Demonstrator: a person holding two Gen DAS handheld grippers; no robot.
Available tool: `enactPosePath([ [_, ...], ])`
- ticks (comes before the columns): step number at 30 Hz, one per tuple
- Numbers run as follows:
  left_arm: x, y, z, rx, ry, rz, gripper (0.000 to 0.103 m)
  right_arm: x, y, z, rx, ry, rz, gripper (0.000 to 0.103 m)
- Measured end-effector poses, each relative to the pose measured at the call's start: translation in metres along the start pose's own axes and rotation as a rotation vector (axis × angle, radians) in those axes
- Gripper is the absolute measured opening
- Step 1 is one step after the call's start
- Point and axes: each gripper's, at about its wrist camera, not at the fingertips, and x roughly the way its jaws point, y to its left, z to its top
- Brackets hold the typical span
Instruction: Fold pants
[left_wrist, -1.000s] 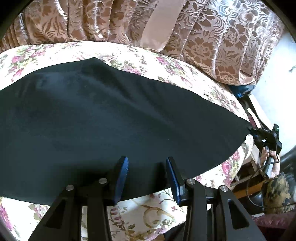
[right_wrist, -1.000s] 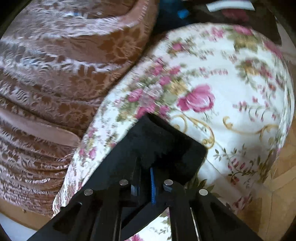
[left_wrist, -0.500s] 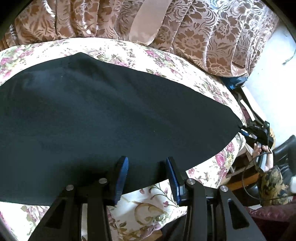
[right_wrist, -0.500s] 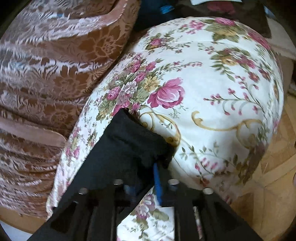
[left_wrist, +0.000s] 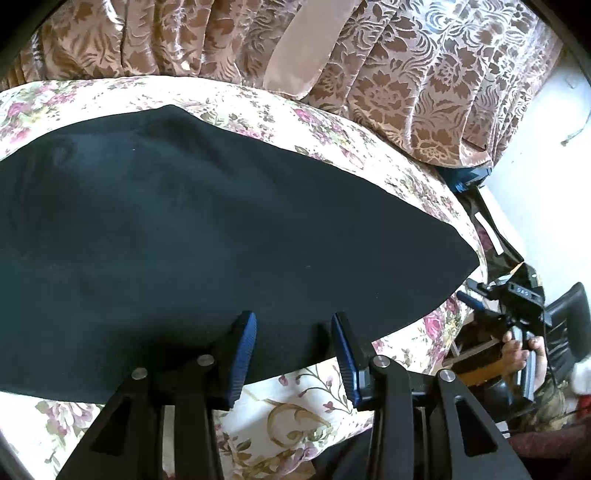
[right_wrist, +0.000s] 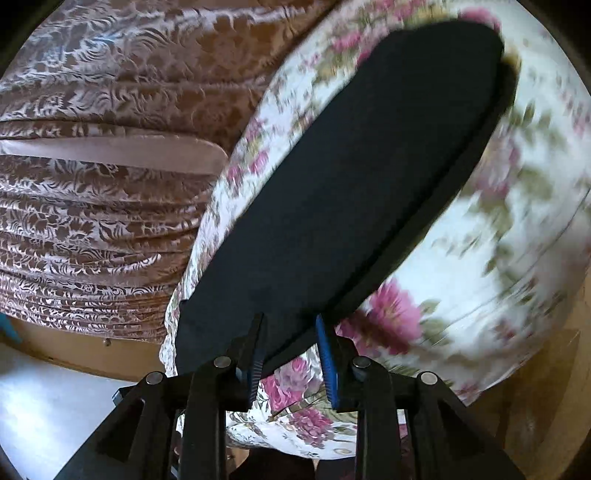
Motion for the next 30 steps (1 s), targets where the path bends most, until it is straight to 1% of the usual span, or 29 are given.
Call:
enactPosePath([
  [2, -0.002, 0.002, -0.001, -0.004, -0.006, 0.005, 0.042, 0.008, -0.002, -0.002, 0.016, 0.013, -0.006, 0.029],
  [7, -0.004, 0.007, -0.002, -0.023, -0.013, 0.005, 0.042, 0.016, -0.008, -0.001, 0.054, 0.005, -0.016, 0.029],
  [11, -0.005, 0.008, -0.002, -0.019, -0.010, 0.008, 0.042, 0.019, -0.008, 0.001, 0.054, -0.003, -0.016, 0.029],
  [13, -0.006, 0.008, -0.002, -0.018, -0.010, 0.009, 0.042, 0.022, -0.005, 0.001, 0.038, -0.022, -0.030, 0.023],
  [15, -0.007, 0.008, -0.002, -0.017, -0.010, 0.013, 0.042, 0.020, 0.001, -0.001, -0.006, -0.036, -0.063, 0.007],
  [16, -0.008, 0.009, -0.003, -0.017, -0.010, 0.014, 0.042, 0.018, 0.006, -0.002, -0.036, -0.042, -0.067, 0.007],
  [17, -0.008, 0.010, -0.003, -0.019, -0.011, 0.013, 0.042, 0.016, 0.015, -0.004, -0.083, -0.048, -0.092, 0.007],
  [19, -0.008, 0.011, -0.004, -0.023, -0.009, 0.012, 0.042, 0.015, 0.021, -0.006, -0.129, -0.037, -0.138, 0.006],
  [20, -0.008, 0.012, -0.004, -0.026, -0.009, 0.012, 0.042, 0.017, 0.020, -0.006, -0.133, -0.030, -0.156, 0.006],
  [23, -0.010, 0.011, -0.005, -0.025, -0.013, 0.014, 0.042, 0.024, 0.011, -0.007, -0.123, -0.007, -0.192, 0.006],
  [26, -0.014, 0.013, -0.003, -0.026, -0.024, 0.024, 0.042, 0.027, 0.009, -0.005, -0.128, 0.008, -0.201, 0.007],
  [28, -0.018, 0.018, -0.002, -0.040, -0.044, 0.046, 0.042, 0.025, 0.011, -0.003, -0.132, 0.036, -0.191, 0.016],
  [29, -0.022, 0.022, -0.001, -0.055, -0.057, 0.056, 0.042, 0.021, 0.016, -0.001, -0.146, 0.050, -0.203, 0.025],
  [30, -0.024, 0.025, 0.000, -0.064, -0.065, 0.060, 0.043, 0.017, 0.020, 0.000, -0.169, 0.055, -0.230, 0.028],
])
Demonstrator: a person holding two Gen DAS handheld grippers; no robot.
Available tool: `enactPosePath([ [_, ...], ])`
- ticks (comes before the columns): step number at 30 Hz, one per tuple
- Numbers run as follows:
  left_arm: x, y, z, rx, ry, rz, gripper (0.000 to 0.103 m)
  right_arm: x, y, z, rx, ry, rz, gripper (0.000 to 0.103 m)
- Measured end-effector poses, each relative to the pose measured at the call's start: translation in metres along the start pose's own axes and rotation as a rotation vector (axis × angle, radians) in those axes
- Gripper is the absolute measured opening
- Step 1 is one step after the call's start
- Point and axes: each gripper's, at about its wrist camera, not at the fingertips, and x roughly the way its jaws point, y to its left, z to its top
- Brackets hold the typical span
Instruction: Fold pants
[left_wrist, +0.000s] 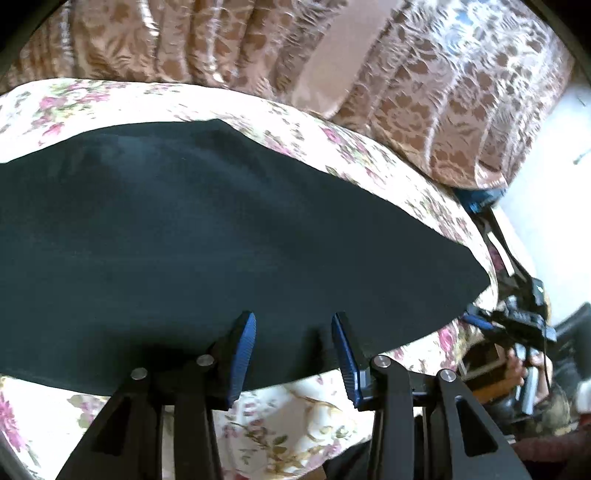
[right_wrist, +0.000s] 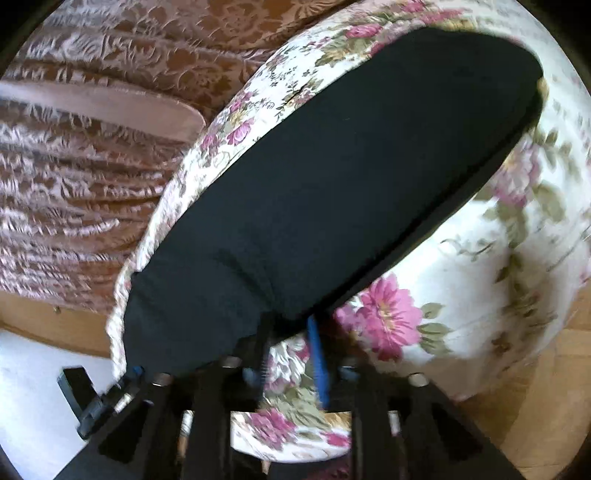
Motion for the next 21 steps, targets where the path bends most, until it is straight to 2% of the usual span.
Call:
enactPosePath([
  [3, -0.010, 0.014, 0.006, -0.032, -0.043, 0.037, 0.046, -0.023, 0.015, 0.003, -0.098, -0.020, -0.083, 0.028],
  [5, -0.014, 0.022, 0.009, -0.044, -0.060, 0.053, 0.046, -0.036, 0.031, 0.007, -0.164, -0.039, -0.084, 0.029],
  [7, -0.015, 0.031, 0.013, -0.061, -0.067, 0.068, 0.046, -0.038, 0.055, 0.015, -0.223, -0.047, -0.014, 0.032],
  [9, -0.014, 0.036, 0.015, -0.065, -0.069, 0.078, 0.046, -0.024, 0.079, 0.024, -0.264, -0.016, 0.083, 0.033],
  [12, -0.013, 0.038, 0.018, -0.035, -0.076, 0.108, 0.046, 0.026, 0.125, 0.039, -0.323, 0.095, 0.215, 0.033],
  [16, -0.008, 0.043, 0.020, -0.015, -0.066, 0.141, 0.046, 0.107, 0.195, 0.054, -0.402, 0.293, 0.366, 0.033],
  [19, -0.007, 0.047, 0.018, -0.001, -0.059, 0.153, 0.046, 0.166, 0.246, 0.062, -0.458, 0.391, 0.405, 0.034],
  [21, -0.008, 0.050, 0.017, -0.003, -0.065, 0.146, 0.046, 0.206, 0.275, 0.071, -0.454, 0.460, 0.442, 0.039],
])
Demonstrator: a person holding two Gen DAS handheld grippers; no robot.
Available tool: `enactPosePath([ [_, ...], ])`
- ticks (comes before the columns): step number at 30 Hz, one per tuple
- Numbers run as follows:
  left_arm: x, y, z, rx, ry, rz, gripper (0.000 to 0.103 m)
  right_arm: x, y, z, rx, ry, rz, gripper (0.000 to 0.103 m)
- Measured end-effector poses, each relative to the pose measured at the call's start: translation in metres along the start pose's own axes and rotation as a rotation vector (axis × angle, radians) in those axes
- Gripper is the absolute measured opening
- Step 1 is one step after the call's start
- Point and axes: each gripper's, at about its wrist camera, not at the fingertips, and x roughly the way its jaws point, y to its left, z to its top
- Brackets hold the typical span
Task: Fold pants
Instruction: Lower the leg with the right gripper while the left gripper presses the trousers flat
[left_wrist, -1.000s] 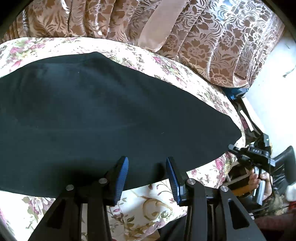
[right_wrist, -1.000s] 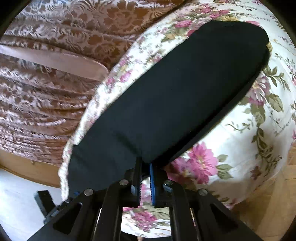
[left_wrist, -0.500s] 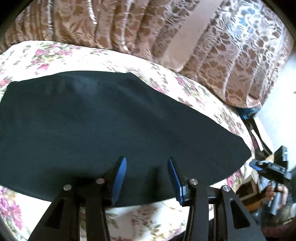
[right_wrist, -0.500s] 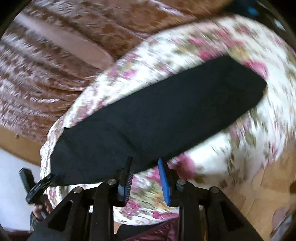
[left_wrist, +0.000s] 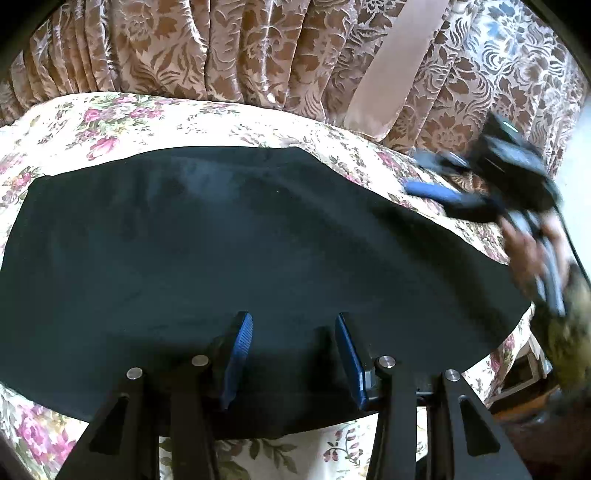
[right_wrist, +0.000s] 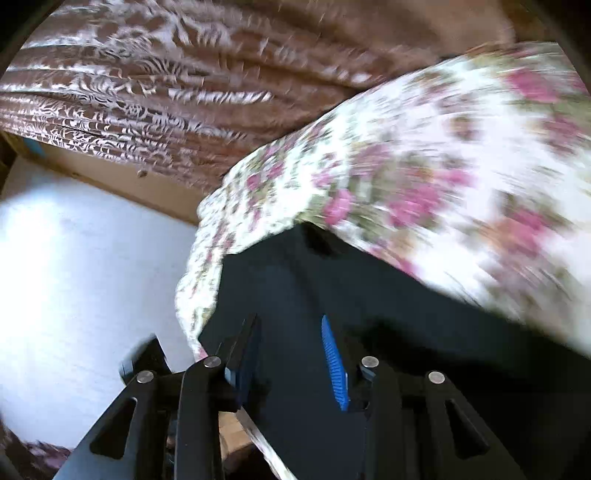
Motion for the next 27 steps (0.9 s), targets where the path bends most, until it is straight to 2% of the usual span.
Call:
enactPosePath([
  [2, 0.000, 0.005, 0.000, -0.007, -0.005, -0.005, 0.046, 0.026, -0.003, 0.027, 0.007, 0.036, 0.005, 0.039],
  [7, 0.001, 0.016, 0.004, -0.035, -0.015, -0.023, 0.046, 0.076, -0.016, 0.065, 0.030, 0.128, -0.001, 0.039],
  [13, 0.003, 0.024, 0.010, -0.045, -0.027, -0.025, 0.046, 0.112, -0.013, 0.072, -0.031, 0.260, 0.033, 0.041],
  [16, 0.006, 0.025, 0.008, -0.052, -0.025, -0.028, 0.046, 0.126, -0.007, 0.073, -0.066, 0.287, 0.019, 0.041],
  [19, 0.007, 0.025, 0.008, -0.049, -0.025, -0.023, 0.046, 0.136, -0.003, 0.075, -0.084, 0.265, -0.011, 0.041],
  [20, 0.008, 0.024, 0.007, -0.050, -0.026, -0.022, 0.046, 0.138, -0.001, 0.074, -0.098, 0.256, -0.015, 0.031],
  [21, 0.009, 0.024, 0.007, -0.052, -0.027, -0.019, 0.046, 0.137, 0.005, 0.071, -0.143, 0.243, -0.044, 0.013],
  [22, 0.011, 0.026, 0.008, -0.057, -0.023, -0.011, 0.047, 0.134, 0.012, 0.067, -0.195, 0.227, -0.081, 0.010],
  [25, 0.022, 0.029, 0.007, -0.084, 0.005, 0.007, 0.047, 0.106, 0.024, 0.063, -0.257, 0.114, -0.044, 0.009],
  [27, 0.026, 0.027, 0.007, -0.090, 0.011, 0.024, 0.047, 0.106, 0.020, 0.066, -0.250, 0.091, -0.097, 0.008],
])
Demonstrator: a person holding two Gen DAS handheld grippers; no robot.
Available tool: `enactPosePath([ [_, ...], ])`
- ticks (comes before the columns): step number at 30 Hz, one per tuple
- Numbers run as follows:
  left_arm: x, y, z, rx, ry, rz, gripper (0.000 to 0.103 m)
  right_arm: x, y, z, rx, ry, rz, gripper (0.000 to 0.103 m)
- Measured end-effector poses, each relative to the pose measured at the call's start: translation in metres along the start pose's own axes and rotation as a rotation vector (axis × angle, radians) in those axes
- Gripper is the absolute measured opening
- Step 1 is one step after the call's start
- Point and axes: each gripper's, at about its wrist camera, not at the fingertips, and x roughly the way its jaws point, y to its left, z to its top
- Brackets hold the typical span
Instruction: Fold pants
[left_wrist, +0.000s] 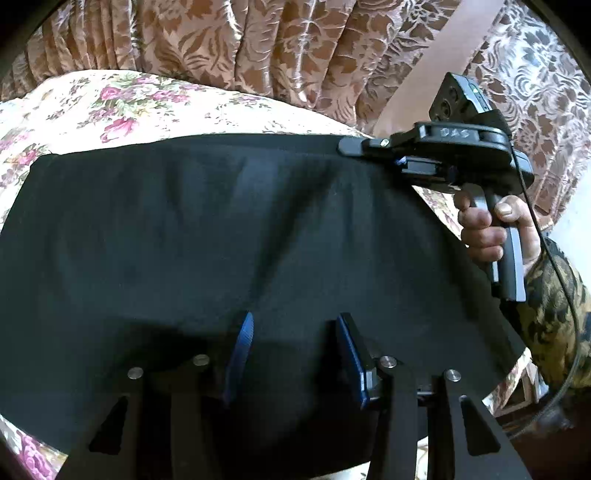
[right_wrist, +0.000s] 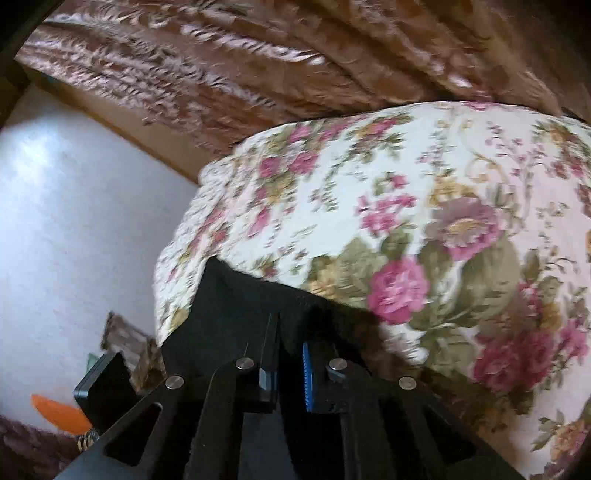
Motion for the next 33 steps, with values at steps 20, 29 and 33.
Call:
enactPosePath([
  [20, -0.011, 0.015, 0.047, -0.043, -0.099, 0.116, 0.047, -0.033, 0.023, -0.030, 0.012, -0.057, -0.151, 0.028],
  [29, -0.001, 0.029, 0.042, -0.099, -0.074, 0.231, 0.052, -0.007, 0.028, -0.072, -0.003, -0.007, -0.442, 0.023],
  [33, -0.034, 0.039, 0.028, -0.208, -0.122, 0.124, 0.063, -0.019, 0.039, -0.079, 0.024, -0.070, -0.410, 0.024],
])
